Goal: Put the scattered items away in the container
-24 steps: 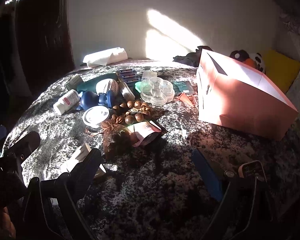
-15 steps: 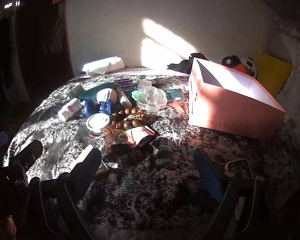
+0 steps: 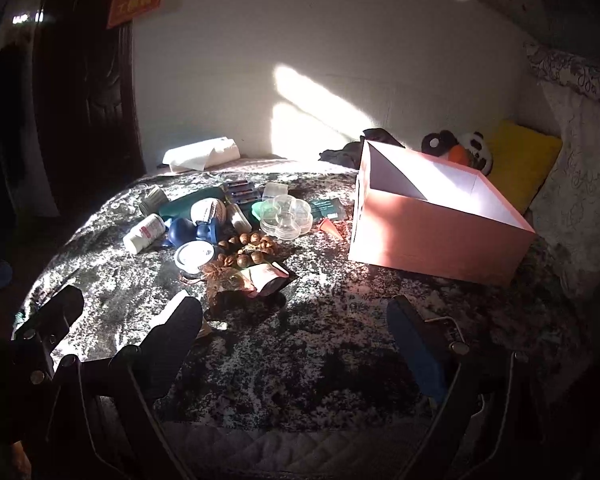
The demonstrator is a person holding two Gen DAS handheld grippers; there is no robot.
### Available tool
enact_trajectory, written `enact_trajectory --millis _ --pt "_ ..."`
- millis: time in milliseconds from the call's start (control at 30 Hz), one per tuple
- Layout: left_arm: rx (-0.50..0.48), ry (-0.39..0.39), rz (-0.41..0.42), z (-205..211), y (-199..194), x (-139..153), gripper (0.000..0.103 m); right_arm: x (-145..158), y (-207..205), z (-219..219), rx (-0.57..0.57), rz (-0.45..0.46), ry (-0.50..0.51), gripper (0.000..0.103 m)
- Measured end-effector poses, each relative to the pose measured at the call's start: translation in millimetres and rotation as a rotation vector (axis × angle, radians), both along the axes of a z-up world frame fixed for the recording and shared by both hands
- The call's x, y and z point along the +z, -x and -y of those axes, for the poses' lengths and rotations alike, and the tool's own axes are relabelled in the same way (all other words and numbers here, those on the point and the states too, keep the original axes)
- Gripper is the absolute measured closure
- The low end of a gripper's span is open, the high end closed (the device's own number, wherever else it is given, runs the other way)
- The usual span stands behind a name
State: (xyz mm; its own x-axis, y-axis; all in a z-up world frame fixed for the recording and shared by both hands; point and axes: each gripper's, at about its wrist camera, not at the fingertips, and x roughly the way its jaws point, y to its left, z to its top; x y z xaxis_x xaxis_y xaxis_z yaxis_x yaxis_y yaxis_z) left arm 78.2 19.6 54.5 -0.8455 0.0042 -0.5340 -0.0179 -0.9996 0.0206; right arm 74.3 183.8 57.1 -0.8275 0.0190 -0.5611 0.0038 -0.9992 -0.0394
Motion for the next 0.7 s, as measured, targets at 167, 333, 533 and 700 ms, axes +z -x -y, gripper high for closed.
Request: enact_trajectory --millis 167,333,533,700 --pt "-0.013 -0.007 -0.01 -6 -7 7 0.0 8 -10 -7 -0.012 -0.012 0.005 0.008" --pt "-0.051 0.031 0.009 -23 1 17 0.0 15 -11 -24 -0.047 -0.012 0.036 0.008" --pt "-0.132 0.054 -0.025 -61 10 24 0.0 27 -11 -58 -0.132 -0.03 0.049 0.007" --pt "-0.206 0.096 -0.04 -103 22 32 0.0 34 -6 -95 -0.219 -0.014 0.049 0.006"
